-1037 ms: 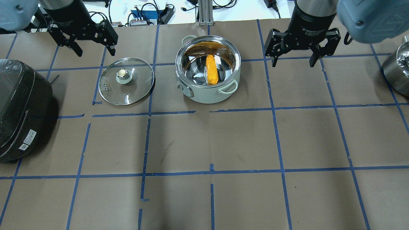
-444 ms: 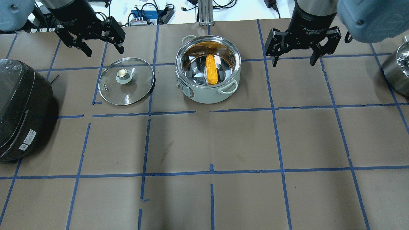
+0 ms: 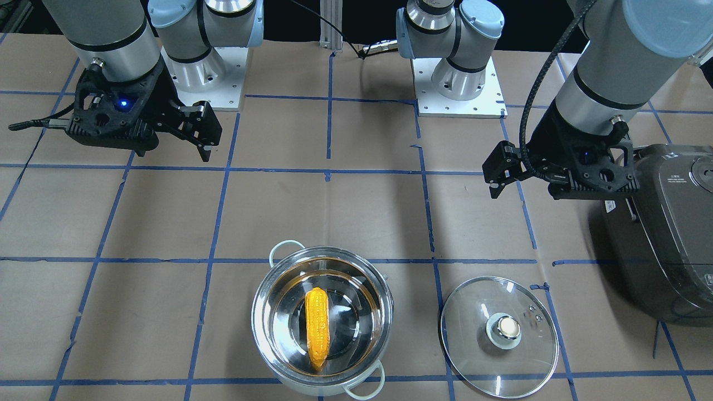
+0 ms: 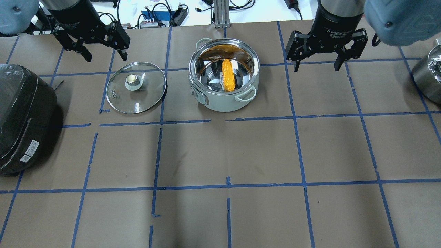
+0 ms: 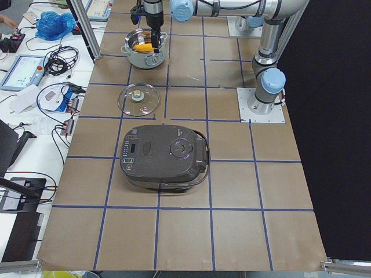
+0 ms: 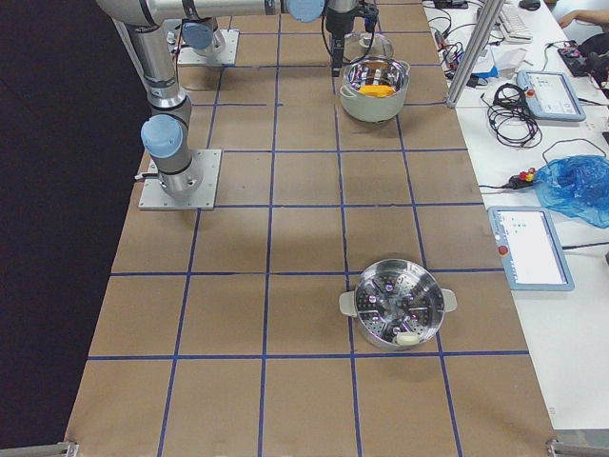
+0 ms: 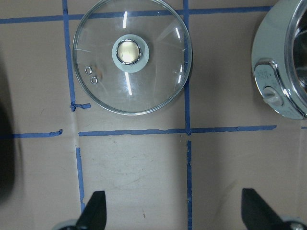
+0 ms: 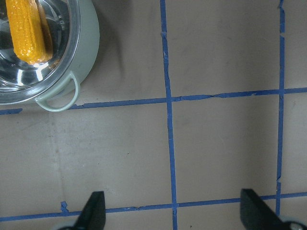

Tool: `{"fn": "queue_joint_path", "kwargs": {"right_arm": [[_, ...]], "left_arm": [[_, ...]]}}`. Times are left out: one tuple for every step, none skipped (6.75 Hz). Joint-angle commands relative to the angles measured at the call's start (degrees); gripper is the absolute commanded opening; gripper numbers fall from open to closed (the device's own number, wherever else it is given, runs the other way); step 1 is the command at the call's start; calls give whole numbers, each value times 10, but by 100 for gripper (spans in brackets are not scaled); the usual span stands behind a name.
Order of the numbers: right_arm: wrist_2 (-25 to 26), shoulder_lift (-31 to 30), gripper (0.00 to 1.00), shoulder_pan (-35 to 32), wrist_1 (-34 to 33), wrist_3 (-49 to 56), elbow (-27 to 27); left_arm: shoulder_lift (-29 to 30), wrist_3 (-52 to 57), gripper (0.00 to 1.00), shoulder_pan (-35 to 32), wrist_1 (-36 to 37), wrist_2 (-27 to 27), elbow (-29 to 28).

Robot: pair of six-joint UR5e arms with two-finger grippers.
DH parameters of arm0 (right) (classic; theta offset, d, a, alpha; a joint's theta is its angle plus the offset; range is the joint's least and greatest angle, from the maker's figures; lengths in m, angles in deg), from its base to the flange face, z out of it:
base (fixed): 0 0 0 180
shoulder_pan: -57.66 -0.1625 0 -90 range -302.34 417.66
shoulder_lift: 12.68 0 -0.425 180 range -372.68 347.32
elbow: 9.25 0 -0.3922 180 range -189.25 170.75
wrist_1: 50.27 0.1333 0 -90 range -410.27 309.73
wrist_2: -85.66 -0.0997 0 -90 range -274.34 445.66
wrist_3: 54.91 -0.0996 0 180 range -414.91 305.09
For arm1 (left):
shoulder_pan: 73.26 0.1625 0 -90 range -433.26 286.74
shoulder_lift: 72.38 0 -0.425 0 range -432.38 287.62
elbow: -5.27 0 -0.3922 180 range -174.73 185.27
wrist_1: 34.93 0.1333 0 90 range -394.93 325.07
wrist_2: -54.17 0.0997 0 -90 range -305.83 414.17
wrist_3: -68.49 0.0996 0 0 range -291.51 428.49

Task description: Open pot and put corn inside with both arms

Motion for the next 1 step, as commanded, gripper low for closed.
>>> {"fn": "queue_joint_path", "kwargs": {"right_arm": [[2, 0, 100, 1, -1, 1, 0]], "left_arm": [[-2, 0, 100, 1, 0, 0, 0]]}}
